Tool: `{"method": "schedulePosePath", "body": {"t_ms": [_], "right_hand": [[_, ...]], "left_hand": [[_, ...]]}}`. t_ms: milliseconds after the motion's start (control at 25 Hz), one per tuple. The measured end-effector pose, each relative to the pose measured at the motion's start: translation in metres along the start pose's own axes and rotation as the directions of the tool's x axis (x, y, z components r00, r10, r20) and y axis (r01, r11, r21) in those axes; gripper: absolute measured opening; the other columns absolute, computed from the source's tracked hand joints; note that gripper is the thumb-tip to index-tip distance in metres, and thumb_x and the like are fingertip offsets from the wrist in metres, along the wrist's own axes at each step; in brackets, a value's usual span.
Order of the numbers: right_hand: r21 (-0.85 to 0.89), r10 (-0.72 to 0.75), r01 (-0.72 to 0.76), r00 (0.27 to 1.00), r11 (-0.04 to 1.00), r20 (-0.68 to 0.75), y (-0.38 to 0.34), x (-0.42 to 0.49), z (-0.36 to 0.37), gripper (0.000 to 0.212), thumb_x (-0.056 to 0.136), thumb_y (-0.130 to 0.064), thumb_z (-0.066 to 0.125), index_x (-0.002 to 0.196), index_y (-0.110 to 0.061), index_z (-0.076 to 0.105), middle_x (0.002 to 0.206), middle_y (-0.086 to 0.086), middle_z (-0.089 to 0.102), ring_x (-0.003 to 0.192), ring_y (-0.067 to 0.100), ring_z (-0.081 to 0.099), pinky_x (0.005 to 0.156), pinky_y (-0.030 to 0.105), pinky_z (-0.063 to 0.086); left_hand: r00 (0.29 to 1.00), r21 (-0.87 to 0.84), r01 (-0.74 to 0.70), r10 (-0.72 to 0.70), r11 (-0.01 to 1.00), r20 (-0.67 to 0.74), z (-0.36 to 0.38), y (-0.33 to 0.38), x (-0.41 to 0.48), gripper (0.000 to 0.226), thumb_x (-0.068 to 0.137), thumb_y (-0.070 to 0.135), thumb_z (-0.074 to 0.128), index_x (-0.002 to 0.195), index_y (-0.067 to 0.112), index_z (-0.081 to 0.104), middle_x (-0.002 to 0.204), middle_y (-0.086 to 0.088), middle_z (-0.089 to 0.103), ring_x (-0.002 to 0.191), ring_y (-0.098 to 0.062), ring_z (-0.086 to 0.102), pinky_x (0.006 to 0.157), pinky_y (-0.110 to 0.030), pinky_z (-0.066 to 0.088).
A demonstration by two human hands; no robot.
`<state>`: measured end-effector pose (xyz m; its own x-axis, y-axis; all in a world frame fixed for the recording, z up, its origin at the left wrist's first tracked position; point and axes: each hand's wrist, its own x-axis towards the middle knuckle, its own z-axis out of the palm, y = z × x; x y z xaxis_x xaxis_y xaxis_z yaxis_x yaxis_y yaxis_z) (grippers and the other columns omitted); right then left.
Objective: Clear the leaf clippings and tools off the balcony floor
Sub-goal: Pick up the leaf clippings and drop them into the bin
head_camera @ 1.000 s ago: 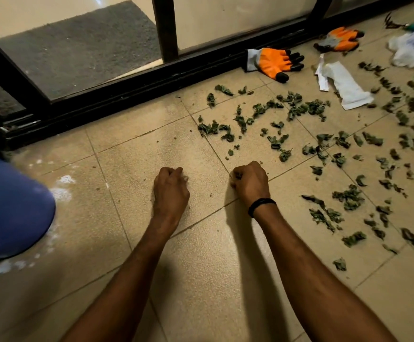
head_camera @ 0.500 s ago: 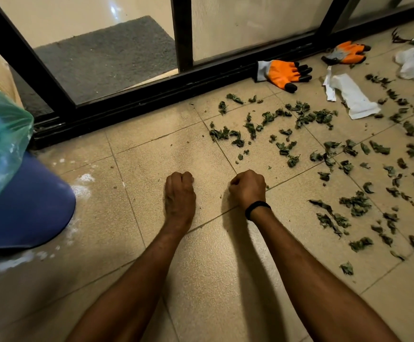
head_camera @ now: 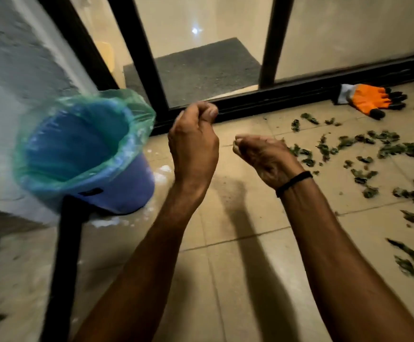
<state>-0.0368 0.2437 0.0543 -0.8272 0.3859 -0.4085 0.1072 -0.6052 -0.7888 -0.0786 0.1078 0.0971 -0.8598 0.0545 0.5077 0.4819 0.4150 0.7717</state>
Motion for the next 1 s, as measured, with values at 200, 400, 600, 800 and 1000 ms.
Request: {"method": "schedulePosePath", "body": {"t_ms": [200,400,600,800,1000], "right_hand": [[-0.450,-0.249,0.441,0.871,0.777,0.424,-0.005,0.005,0.193,0.009,0.077,-0.002,0.074,0.084,-0.008,0.075,0.079,0.011,0.073,0.078,0.022,0.071,0.080,0.038,0.060],[-0.772,-0.068,0.601,0.796,0.207,0.601,0.027,0.004,0.268,0.027,0.080,-0.010,0.065,0.105,-0.001,0.072,0.100,0.019,0.072,0.091,0.026,0.071,0.079,0.039,0.059],[-0.628,-0.272,0.559,0.823,0.542,0.499,0.026,-0.006,0.237,0.013,0.077,-0.004,0.069,0.086,-0.009,0.077,0.084,0.010,0.075,0.082,0.020,0.073,0.079,0.037,0.060],[-0.402,-0.234,0.343,0.926,0.849,0.298,-0.020,-0.013,0.133,0.006,0.086,0.006,0.066,0.088,0.002,0.070,0.083,0.016,0.070,0.076,0.024,0.071,0.077,0.037,0.061],[-0.463,-0.247,0.190,0.967,0.865,-0.063,-0.043,-0.013,-0.035,0.010,0.087,0.002,0.066,0.081,-0.006,0.067,0.084,0.014,0.068,0.086,0.028,0.070,0.076,0.034,0.061]], "left_hand": [[0.934,0.336,0.206,-0.082,0.919,-0.347,-0.136,-0.029,0.074,0.021,0.095,0.030,0.058,0.098,0.016,0.073,0.100,-0.003,0.075,0.097,-0.021,0.064,0.082,-0.026,0.043],[0.871,0.669,0.426,-0.475,0.609,-0.122,-0.195,-0.090,0.068,0.027,0.088,0.010,0.057,0.109,0.006,0.072,0.115,-0.025,0.068,0.111,-0.043,0.060,0.092,-0.043,0.048],[0.911,0.611,0.404,-0.359,0.680,-0.203,-0.178,-0.069,0.061,0.033,0.093,0.014,0.053,0.123,0.007,0.065,0.126,-0.021,0.063,0.120,-0.042,0.054,0.098,-0.042,0.044],[0.991,0.425,0.130,-0.111,0.896,-0.071,-0.098,-0.016,0.053,0.030,0.093,0.034,0.055,0.112,0.018,0.072,0.111,-0.007,0.073,0.107,-0.027,0.065,0.090,-0.032,0.046],[0.934,0.291,-0.014,-0.091,0.957,0.345,0.032,0.010,-0.009,0.029,0.091,0.038,0.059,0.101,0.017,0.075,0.095,-0.007,0.076,0.093,-0.025,0.069,0.078,-0.033,0.052]]}}
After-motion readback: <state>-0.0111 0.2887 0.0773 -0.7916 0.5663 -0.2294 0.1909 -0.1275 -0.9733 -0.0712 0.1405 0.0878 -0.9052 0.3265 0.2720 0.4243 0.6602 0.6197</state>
